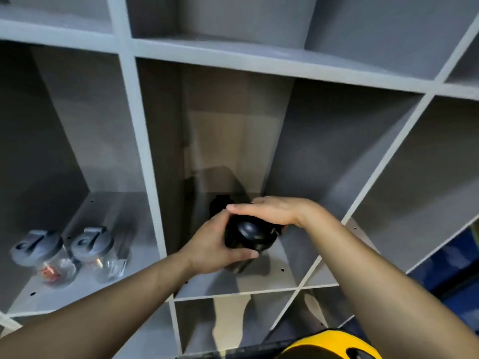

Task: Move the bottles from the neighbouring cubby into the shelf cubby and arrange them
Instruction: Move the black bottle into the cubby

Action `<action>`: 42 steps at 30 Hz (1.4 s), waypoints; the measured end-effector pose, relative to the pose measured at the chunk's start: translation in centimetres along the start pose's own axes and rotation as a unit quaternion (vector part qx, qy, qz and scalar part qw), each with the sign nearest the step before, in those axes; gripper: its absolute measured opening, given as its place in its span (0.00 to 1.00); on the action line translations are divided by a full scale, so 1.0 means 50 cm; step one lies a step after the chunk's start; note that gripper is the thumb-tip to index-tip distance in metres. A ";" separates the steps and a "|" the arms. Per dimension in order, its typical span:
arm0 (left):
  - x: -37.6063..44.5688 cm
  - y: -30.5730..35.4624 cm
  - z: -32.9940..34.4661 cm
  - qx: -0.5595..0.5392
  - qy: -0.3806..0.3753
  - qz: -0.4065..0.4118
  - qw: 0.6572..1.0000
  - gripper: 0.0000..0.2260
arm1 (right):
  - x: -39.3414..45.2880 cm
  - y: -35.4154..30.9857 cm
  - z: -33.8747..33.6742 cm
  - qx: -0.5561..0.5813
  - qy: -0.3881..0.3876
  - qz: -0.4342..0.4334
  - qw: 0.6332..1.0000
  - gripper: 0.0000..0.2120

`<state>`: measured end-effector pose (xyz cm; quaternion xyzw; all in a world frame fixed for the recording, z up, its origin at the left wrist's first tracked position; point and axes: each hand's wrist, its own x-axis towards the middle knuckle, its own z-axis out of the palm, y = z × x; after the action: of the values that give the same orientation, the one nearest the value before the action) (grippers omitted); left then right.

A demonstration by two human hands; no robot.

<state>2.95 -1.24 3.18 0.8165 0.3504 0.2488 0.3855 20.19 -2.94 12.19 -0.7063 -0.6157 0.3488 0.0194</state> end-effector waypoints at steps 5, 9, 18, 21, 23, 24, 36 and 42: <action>-0.110 0.029 -0.088 -0.028 0.021 0.048 0.998 0.41 | -0.133 -0.112 0.026 -0.020 0.060 -0.032 0.997 0.38; -0.210 0.023 -0.195 -0.032 0.049 0.044 0.997 0.38 | -0.180 -0.238 0.083 0.014 0.119 -0.047 0.992 0.32; -0.369 -0.051 -0.439 0.039 0.153 -0.043 0.987 0.38 | -0.156 -0.514 0.212 0.082 0.201 -0.088 0.972 0.36; -0.381 -0.085 -0.473 0.095 0.226 -0.075 0.967 0.40 | -0.126 -0.585 0.245 0.031 0.196 -0.077 0.977 0.40; -0.381 -0.113 -0.480 0.108 0.256 -0.096 0.956 0.41 | -0.094 -0.622 0.260 -0.039 0.195 -0.048 0.979 0.43; -0.379 -0.126 -0.481 0.108 0.266 -0.104 0.952 0.42 | -0.076 -0.637 0.265 -0.075 0.197 -0.032 0.977 0.44; -0.305 -0.332 -0.470 0.080 0.118 -0.119 0.983 0.30 | 0.159 -0.584 0.277 -0.186 0.118 -0.008 0.975 0.42; -0.279 -0.424 -0.488 0.092 0.051 -0.154 0.982 0.14 | 0.285 -0.480 0.335 -0.211 0.078 0.024 0.974 0.45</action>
<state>-30.42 8.93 -1.64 0.7708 0.5128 0.1946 0.3242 -9.04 8.71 3.82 -0.7343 -0.6547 0.1549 -0.0905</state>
